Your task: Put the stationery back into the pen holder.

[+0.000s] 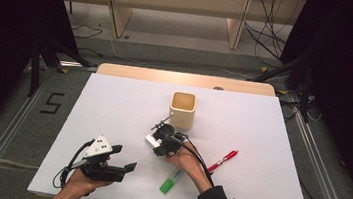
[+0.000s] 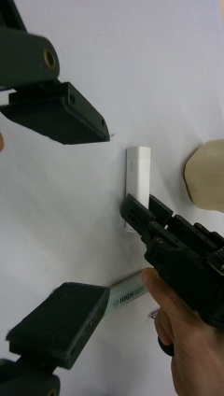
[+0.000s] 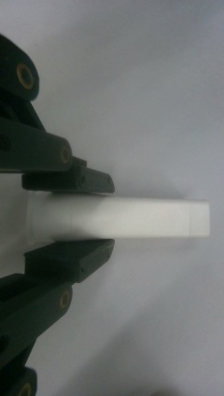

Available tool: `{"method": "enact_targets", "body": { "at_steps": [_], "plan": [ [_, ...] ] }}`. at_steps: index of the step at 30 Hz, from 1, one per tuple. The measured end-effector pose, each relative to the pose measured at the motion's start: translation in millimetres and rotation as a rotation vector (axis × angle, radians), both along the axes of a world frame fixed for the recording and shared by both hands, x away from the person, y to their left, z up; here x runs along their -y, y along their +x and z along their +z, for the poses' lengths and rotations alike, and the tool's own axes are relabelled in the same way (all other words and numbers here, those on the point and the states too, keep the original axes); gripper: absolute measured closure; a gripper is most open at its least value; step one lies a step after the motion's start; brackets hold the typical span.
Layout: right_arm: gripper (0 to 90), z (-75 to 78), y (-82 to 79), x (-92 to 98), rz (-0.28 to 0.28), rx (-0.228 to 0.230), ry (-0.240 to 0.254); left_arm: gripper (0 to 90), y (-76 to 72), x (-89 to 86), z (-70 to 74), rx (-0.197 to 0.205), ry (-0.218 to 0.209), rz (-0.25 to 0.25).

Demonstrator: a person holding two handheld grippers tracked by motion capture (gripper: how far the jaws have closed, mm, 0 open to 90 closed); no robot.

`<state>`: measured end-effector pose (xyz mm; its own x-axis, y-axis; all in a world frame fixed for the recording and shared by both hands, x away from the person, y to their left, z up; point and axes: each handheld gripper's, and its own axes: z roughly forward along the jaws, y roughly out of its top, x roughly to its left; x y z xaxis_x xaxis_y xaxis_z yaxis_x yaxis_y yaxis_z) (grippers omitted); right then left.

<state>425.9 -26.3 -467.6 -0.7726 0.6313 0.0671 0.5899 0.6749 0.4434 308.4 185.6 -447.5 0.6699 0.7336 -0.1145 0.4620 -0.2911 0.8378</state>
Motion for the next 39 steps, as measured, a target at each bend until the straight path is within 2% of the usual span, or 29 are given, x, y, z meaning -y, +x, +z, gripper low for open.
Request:
{"method": "enact_targets", "body": {
  "at_steps": [4, 7, 13, 17, 19, 28, 32, 34, 39],
  "plan": [
    [67.9, 1.1, -0.4, 2.3, 0.017, 0.000, -0.001, 20.3, 1.1, -1.2, -0.7, -0.002, 0.001, 0.006],
    [67.9, 4.6, -0.8, 6.2, 0.023, 0.002, 0.022, 20.4, 1.8, -1.9, -1.3, -0.003, 0.002, 0.011],
    [67.9, 19.8, -5.9, 21.1, 0.039, 0.046, 0.063, 20.4, 2.2, -1.8, -1.9, -0.009, 0.006, 0.011],
    [67.8, 31.4, -17.4, 37.5, 0.061, 0.090, 0.102, 20.3, 2.8, -1.3, -2.6, -0.010, 0.007, 0.014],
    [67.8, 32.9, -19.7, 40.3, 0.065, 0.096, 0.107, 20.4, 2.9, -1.0, -3.1, -0.016, 0.004, 0.011],
    [67.8, 42.7, -49.6, 70.9, 0.082, 0.152, 0.175, 20.4, 4.0, -0.2, -4.5, -0.024, 0.013, 0.009],
    [67.8, 42.8, -63.0, 79.8, 0.094, 0.200, 0.192, 20.3, 3.9, -0.1, -4.7, -0.026, 0.015, 0.010],
    [67.8, 43.2, -65.6, 80.9, 0.098, 0.207, 0.192, 20.3, 4.2, -0.5, -4.5, -0.024, 0.016, 0.008],
    [67.7, 44.7, -75.4, 87.5, 0.118, 0.260, 0.183, 20.3, 5.7, 0.0, -5.1, -0.032, 0.019, 0.011]
  ]
}}
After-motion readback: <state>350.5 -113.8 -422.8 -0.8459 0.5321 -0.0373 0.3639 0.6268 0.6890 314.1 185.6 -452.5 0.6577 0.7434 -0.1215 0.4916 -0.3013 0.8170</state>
